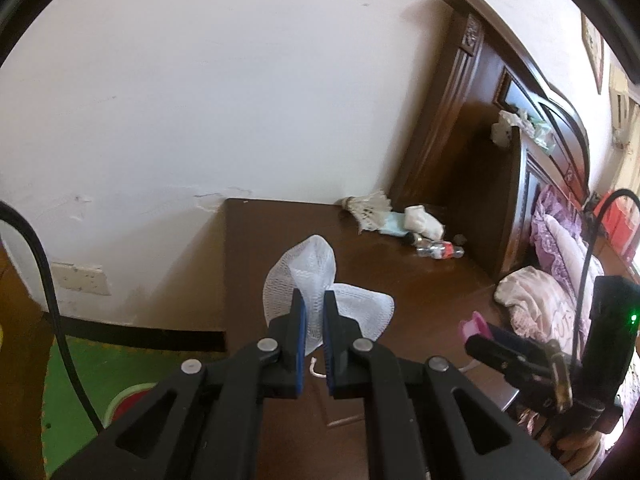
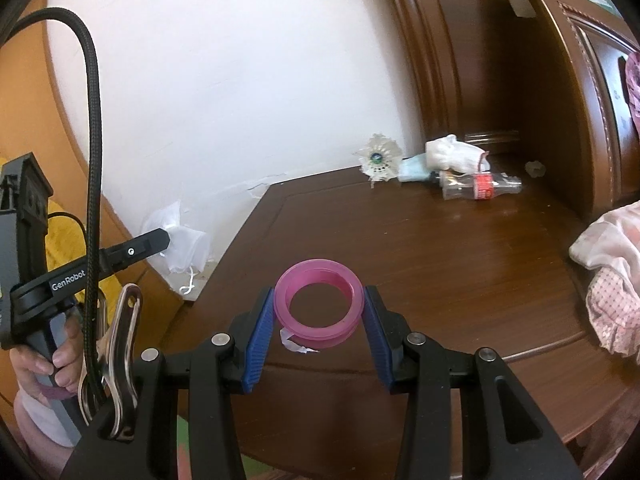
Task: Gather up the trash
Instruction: 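Carry the white mesh bag and pink tape roll over the red bin with both tools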
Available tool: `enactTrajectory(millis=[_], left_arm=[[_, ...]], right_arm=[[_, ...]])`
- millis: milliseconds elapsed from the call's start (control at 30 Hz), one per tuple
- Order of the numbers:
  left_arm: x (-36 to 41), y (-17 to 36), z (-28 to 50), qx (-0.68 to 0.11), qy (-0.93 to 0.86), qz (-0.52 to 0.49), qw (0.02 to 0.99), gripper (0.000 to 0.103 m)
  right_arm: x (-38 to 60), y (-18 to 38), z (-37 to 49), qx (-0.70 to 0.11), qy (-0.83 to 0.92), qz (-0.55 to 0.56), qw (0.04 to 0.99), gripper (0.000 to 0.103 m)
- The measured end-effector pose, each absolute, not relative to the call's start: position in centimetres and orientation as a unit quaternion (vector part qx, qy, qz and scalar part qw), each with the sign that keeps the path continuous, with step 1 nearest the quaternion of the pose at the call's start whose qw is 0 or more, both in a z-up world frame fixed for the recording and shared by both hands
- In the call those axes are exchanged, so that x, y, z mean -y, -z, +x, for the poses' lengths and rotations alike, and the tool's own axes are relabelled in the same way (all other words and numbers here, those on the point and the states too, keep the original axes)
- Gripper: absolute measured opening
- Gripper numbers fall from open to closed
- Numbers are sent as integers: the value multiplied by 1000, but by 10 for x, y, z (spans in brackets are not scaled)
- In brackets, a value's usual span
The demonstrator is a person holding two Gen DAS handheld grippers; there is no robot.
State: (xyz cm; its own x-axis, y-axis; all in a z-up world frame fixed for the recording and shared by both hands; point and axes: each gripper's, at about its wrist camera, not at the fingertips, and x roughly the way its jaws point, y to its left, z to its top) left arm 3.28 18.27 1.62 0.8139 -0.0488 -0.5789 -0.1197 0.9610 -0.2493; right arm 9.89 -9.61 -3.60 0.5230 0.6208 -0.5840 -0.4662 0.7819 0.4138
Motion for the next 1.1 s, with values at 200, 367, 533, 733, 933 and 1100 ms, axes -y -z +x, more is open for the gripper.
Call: enactTrajectory(millis=[200,367,533,733,933,1100], left_arm=[[-205,-9,15,-312,-40,-147,938,7],[-219,-1,1,-319,-56,-153,934,7],[-233,8,-13,-326,-72,-162,929,7],[-250,22,-29,-338,-97,-170,921,7],[-274,54,-41,-366,-125,-191,902,7],[-296,86,-53,-392,-151,-215,881,7]], right_arm=[[82,37,90,-375,-329,95,862,44],[71,36,83,-375,-342,89,857,44],[57,37,76,-376,-356,80,852,44],[39,39,69,-374,-375,73,845,44],[14,45,62,-383,-398,58,831,44],[-7,47,55,-384,-418,45,822,44]])
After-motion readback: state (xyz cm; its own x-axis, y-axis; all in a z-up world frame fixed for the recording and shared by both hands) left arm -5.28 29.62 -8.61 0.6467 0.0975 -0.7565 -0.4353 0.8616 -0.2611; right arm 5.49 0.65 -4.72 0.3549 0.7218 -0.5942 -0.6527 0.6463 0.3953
